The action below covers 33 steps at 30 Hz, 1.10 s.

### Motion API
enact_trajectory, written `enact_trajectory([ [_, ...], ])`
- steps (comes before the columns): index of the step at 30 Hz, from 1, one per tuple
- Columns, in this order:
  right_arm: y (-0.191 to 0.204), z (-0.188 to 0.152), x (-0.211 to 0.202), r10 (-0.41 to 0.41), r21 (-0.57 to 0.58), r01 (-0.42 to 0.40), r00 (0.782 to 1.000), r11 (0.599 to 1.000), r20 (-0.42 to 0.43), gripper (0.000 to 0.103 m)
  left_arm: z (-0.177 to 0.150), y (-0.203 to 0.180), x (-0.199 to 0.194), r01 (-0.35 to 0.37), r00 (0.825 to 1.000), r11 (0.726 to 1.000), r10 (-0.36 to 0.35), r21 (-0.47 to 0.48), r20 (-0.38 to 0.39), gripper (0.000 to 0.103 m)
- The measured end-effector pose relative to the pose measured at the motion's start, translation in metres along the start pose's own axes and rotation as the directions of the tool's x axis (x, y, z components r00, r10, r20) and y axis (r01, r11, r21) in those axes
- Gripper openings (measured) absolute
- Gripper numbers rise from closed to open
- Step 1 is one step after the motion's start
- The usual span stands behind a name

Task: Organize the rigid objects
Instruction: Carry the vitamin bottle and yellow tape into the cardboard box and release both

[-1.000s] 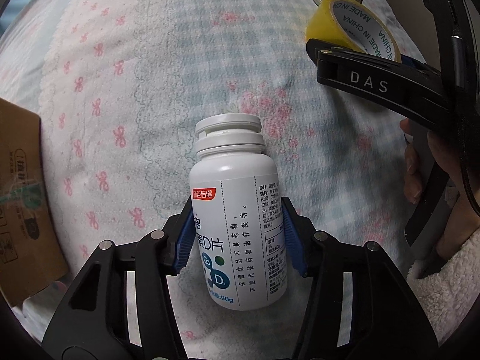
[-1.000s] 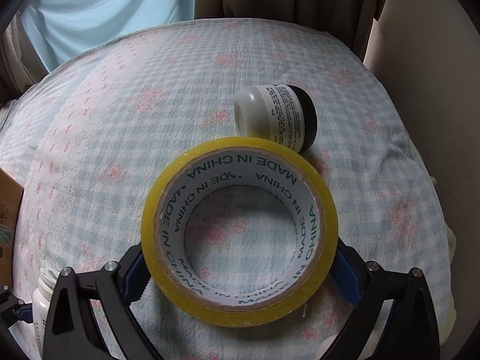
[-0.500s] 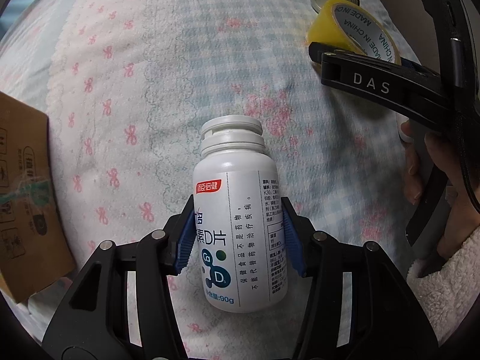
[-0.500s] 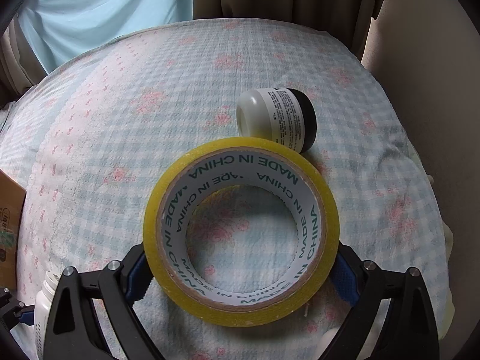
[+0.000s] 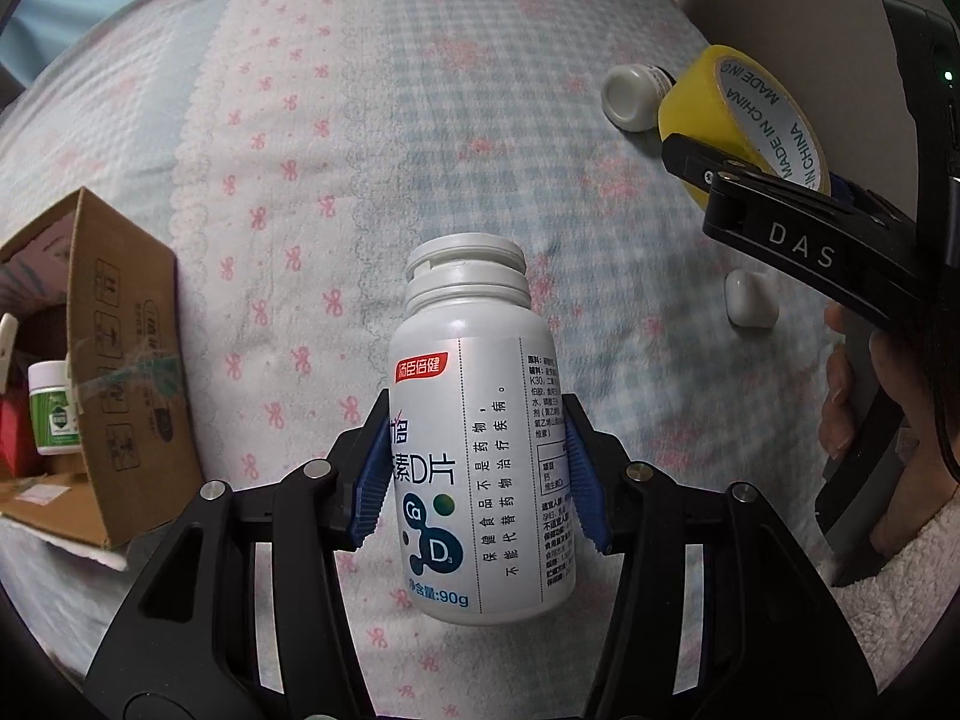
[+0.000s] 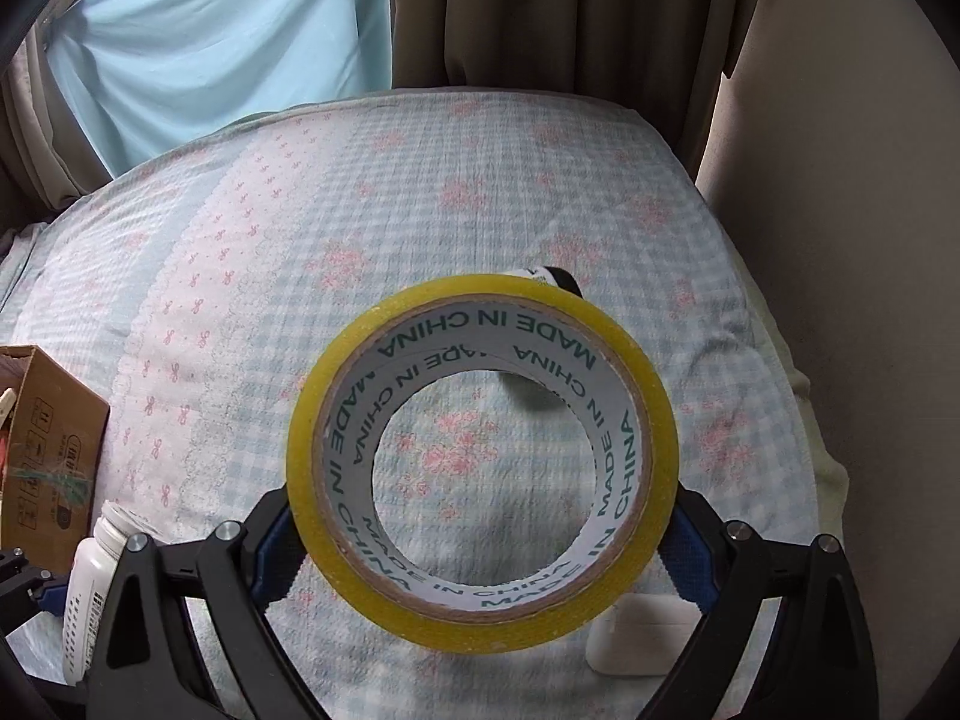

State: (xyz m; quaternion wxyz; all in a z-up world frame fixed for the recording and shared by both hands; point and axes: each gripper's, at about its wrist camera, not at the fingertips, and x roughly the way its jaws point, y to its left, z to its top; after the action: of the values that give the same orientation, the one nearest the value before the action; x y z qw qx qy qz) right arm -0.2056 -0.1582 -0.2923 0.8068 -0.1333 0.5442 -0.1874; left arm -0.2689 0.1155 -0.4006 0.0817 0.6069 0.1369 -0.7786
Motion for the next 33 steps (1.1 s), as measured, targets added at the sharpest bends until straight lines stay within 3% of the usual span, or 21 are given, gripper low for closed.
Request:
enact_trajectory([
  [8,0.007,0.024,-0.085,-0.022,0.025,0.021,0.999,0.999,0.040,0.095,0.011,0.013,-0.077,0.049,0.995,0.997,-0.044,-0.053,0.084,0.048],
  [16,0.050,0.033,-0.155,0.037,0.039,-0.038,0.999,0.999,0.029,0.095,-0.002,0.063,-0.151,0.080,0.983,0.989,-0.056,-0.128,0.177,0.047],
  [25,0.142,0.037,-0.217,0.130,0.051,-0.130,0.991,0.990,0.002,0.095,-0.037,0.174,-0.220,0.053,0.975,0.985,-0.016,-0.164,0.221,0.047],
  [33,0.236,0.049,-0.219,0.158,0.081,-0.155,0.987,0.985,-0.033,0.095,-0.061,0.288,-0.247,0.024,0.977,0.985,0.013,-0.171,0.214,0.047],
])
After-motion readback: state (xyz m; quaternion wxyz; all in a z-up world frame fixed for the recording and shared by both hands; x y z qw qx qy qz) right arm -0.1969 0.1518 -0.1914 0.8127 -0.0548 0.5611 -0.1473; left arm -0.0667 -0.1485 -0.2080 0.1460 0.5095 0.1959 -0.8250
